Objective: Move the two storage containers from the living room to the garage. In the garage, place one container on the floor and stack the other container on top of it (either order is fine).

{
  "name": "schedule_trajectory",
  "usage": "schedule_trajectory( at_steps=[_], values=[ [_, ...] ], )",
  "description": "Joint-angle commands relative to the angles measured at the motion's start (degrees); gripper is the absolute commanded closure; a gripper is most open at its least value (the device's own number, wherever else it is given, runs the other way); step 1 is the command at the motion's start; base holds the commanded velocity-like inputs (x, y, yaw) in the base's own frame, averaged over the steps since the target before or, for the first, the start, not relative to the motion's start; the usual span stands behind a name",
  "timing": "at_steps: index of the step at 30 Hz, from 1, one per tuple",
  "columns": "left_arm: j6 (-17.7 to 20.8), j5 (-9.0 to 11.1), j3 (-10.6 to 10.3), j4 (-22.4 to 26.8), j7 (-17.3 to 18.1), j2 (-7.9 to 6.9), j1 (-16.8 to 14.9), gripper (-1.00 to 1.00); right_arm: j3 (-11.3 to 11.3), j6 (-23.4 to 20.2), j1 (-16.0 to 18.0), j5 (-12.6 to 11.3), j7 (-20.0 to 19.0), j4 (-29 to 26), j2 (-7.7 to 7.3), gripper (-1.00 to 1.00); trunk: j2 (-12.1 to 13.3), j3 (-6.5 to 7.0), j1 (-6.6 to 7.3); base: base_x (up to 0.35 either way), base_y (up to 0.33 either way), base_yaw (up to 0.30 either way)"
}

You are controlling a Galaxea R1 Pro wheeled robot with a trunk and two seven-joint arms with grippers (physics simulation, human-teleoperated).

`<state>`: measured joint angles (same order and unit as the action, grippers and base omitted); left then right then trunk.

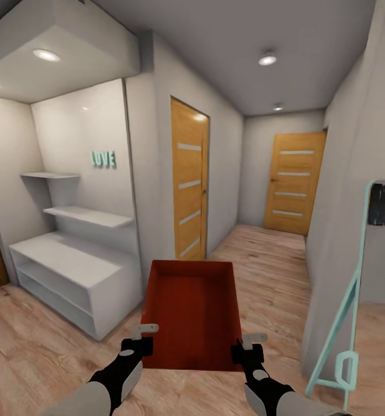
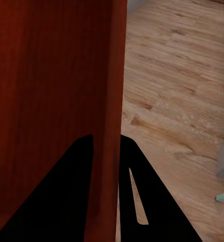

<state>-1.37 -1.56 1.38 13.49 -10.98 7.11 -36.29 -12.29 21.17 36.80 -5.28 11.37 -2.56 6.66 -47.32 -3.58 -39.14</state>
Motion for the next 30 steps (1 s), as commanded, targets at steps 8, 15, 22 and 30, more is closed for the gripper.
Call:
schedule_trajectory(
  at_steps=[8, 15, 22, 30],
  values=[
    [-0.1, -0.1, 1.0, -0.2, -3.4, 0.01, 0.0, 1.00, 1.8, 1.5, 0.1, -1.0, 0.9, -0.1, 0.02, 1.00, -0.1, -0.09, -0.04, 0.319, 0.178, -0.253],
    [-0.1, -0.1, 0.9, -0.2, -3.4, 0.02, 0.0, 1.00, 1.8, 1.5, 0.1, -1.0, 0.9, -0.1, 0.02, 1.00, -0.1, -0.09, -0.04, 0.319, 0.178, -0.253],
    [-0.1, -0.1, 0.9, -0.2, -3.4, 0.01, 0.0, 1.00, 1.8, 1.5, 0.1, -1.0, 0.9, -0.1, 0.02, 1.00, -0.1, -0.09, -0.04, 0.319, 0.178, -0.253],
    [-0.2, -0.1, 0.9, -0.2, -3.4, 0.01, 0.0, 1.00, 1.8, 1.5, 0.1, -1.0, 0.9, -0.1, 0.02, 1.00, -0.1, -0.09, -0.04, 0.319, 0.178, -0.253]
  ],
)
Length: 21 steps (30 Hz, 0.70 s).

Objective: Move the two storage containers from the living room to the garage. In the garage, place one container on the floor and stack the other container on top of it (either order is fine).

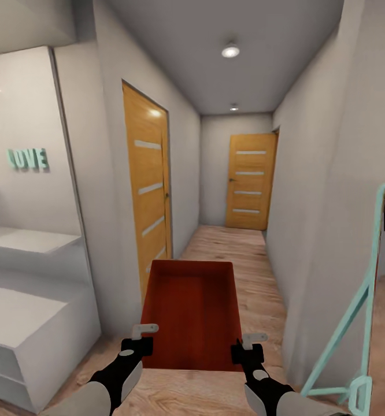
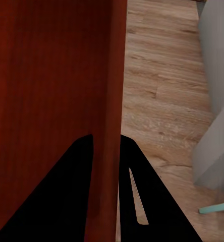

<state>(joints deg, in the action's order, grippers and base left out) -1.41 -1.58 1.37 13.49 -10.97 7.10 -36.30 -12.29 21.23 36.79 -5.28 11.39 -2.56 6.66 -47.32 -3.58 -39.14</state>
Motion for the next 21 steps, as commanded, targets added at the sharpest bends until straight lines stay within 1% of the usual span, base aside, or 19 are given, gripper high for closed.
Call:
schedule_trajectory(
  at_steps=[1, 21],
  values=[
    [-0.1, -0.1, 0.9, -0.2, -3.4, 0.01, 0.0, 1.00, 1.8, 1.4, 0.1, -1.0, 0.9, -0.1, 0.02, 1.00, -0.1, -0.09, -0.04, 0.319, 0.178, -0.253],
    [-0.3, -0.2, 1.0, -0.2, -3.4, 0.01, 0.0, 1.00, 1.8, 1.4, 0.1, -1.0, 0.9, -0.1, 0.00, 1.00, -0.1, -0.09, -0.04, 0.319, 0.175, -0.246]
  ],
)
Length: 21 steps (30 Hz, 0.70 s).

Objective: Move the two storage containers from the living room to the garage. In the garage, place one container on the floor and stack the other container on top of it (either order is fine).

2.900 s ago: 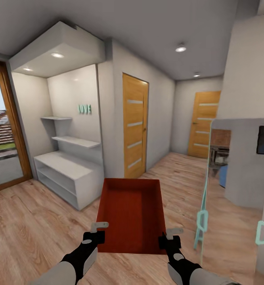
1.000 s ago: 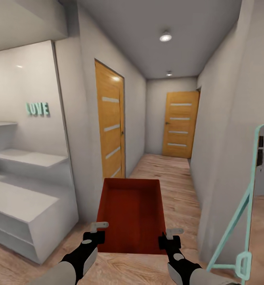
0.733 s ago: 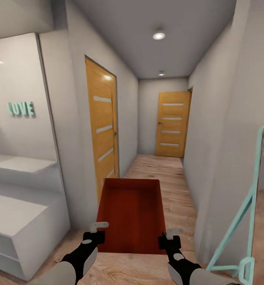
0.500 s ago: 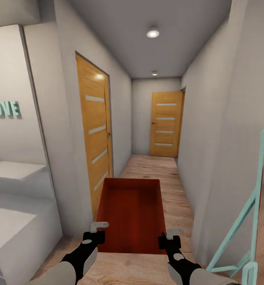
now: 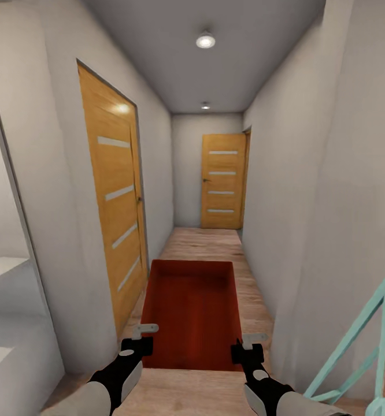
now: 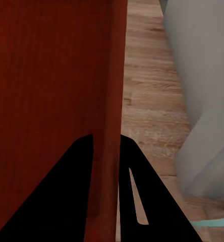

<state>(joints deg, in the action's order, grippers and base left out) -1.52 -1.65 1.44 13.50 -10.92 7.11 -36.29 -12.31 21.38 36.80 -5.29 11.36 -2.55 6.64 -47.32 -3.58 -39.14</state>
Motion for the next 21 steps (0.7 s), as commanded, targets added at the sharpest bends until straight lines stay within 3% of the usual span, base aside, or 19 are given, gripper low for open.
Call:
schedule_trajectory(
  at_steps=[1, 13, 21],
  values=[
    [-0.1, -0.1, 0.9, -0.2, -3.5, 0.01, 0.0, 1.00, 1.8, 1.3, 0.1, -1.0, 0.9, -0.1, -0.01, 1.00, -0.1, -0.09, -0.04, 0.319, 0.153, -0.084],
    [-0.3, -0.1, 0.8, -0.2, -3.5, 0.01, 0.0, 1.00, 1.8, 1.2, 0.1, -1.0, 0.9, -0.1, -0.04, 1.00, -0.1, -0.09, -0.04, 0.319, 0.107, -0.011],
    [-0.3, -0.1, 0.7, -0.2, -3.5, 0.01, 0.0, 1.00, 1.8, 1.3, 0.1, -1.0, 0.9, -0.1, 0.01, 1.00, -0.1, -0.09, -0.04, 0.321, 0.019, 0.000]
  ],
)
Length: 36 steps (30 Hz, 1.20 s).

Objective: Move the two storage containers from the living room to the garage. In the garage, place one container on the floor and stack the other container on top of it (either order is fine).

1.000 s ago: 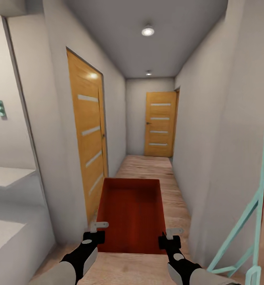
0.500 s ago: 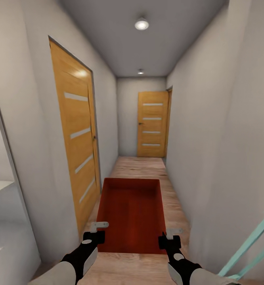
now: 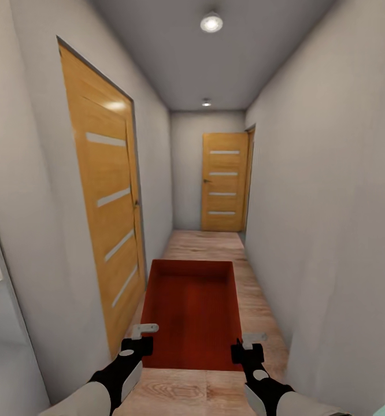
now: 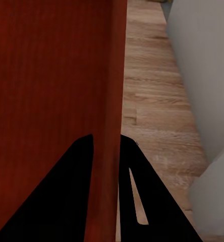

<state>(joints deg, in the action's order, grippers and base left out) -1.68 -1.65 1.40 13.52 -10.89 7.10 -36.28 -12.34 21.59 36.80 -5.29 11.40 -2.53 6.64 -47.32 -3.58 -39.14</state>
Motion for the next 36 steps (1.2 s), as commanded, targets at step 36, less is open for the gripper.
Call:
schedule_trajectory(
  at_steps=[36],
  values=[
    [-0.3, -0.1, 0.8, -0.2, -3.5, 0.02, 0.0, 1.00, 1.9, 1.0, 0.1, -1.0, 0.9, -0.1, -0.05, 1.00, -0.1, 0.00, -0.04, 0.322, 0.000, -0.051]
  ],
)
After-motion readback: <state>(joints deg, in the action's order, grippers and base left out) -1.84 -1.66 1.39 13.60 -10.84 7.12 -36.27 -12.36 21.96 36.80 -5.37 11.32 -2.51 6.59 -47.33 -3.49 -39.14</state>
